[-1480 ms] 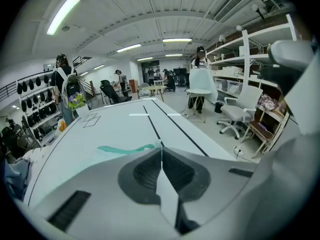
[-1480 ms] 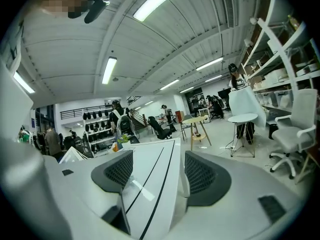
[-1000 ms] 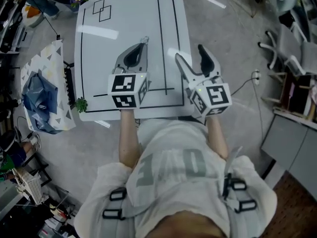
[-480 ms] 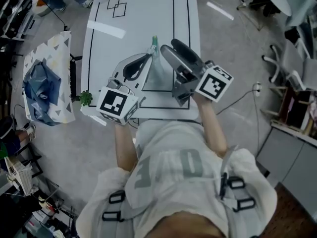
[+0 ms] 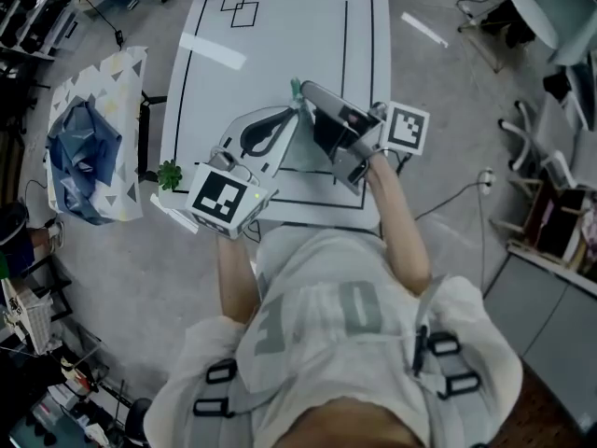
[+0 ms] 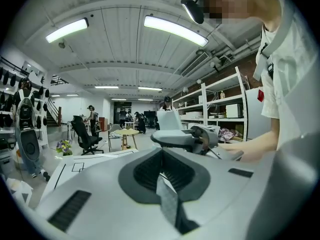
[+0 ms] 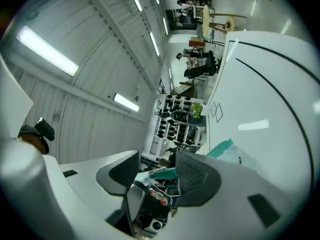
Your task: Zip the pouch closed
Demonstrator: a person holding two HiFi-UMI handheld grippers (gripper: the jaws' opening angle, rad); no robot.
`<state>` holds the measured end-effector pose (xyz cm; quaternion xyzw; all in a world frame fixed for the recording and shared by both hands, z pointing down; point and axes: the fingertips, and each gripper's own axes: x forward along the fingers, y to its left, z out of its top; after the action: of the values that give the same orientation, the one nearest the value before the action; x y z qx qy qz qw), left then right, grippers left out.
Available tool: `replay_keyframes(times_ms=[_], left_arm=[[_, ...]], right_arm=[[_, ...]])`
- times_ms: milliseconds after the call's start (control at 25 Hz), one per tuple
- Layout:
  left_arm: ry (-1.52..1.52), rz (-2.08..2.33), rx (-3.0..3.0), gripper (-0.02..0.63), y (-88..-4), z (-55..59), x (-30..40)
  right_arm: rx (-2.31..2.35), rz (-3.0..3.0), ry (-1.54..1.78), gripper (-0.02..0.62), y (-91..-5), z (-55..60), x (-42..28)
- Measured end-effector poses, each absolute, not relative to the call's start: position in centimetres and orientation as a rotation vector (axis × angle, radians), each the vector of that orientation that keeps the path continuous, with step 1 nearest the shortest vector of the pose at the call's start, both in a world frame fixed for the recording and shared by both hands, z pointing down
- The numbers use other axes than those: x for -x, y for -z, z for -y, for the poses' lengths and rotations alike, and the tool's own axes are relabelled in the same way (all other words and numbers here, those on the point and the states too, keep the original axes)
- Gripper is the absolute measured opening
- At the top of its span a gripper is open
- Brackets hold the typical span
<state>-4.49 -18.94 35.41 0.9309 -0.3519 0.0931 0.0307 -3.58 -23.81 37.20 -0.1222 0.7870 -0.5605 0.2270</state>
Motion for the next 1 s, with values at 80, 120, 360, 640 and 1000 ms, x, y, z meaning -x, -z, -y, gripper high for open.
replay_keyframes(times_ms=[80, 120, 360, 640, 1000], left_arm=[[-0.292, 1.077, -2.867, 0.009, -35.5, 18.8, 4.7], [-0.298, 1.076, -2.866, 0.009, -35.6, 18.8, 4.9], [-0.321, 1.043, -2.883, 0.009, -36.2, 18.4, 5.0], [-0.367, 1.047, -2.875, 0.009, -36.6, 18.6, 4.9], [-0.447, 1.065, -2.87, 0.009, -37.7, 19.1, 5.3]], right_arm=[[0.33, -2.157, 1.57, 0.185, -37.5, 23.9, 3.7], [0.334, -2.159, 1.577, 0.161, -37.7, 23.9, 3.8], [0.343, -2.18, 1.576, 0.146, -37.8, 23.2, 3.9], [0.432, -2.201, 1.533, 0.061, -38.2, 23.2, 3.3], [0.765, -2.362, 1.274, 0.008, -38.1, 23.2, 1.6]])
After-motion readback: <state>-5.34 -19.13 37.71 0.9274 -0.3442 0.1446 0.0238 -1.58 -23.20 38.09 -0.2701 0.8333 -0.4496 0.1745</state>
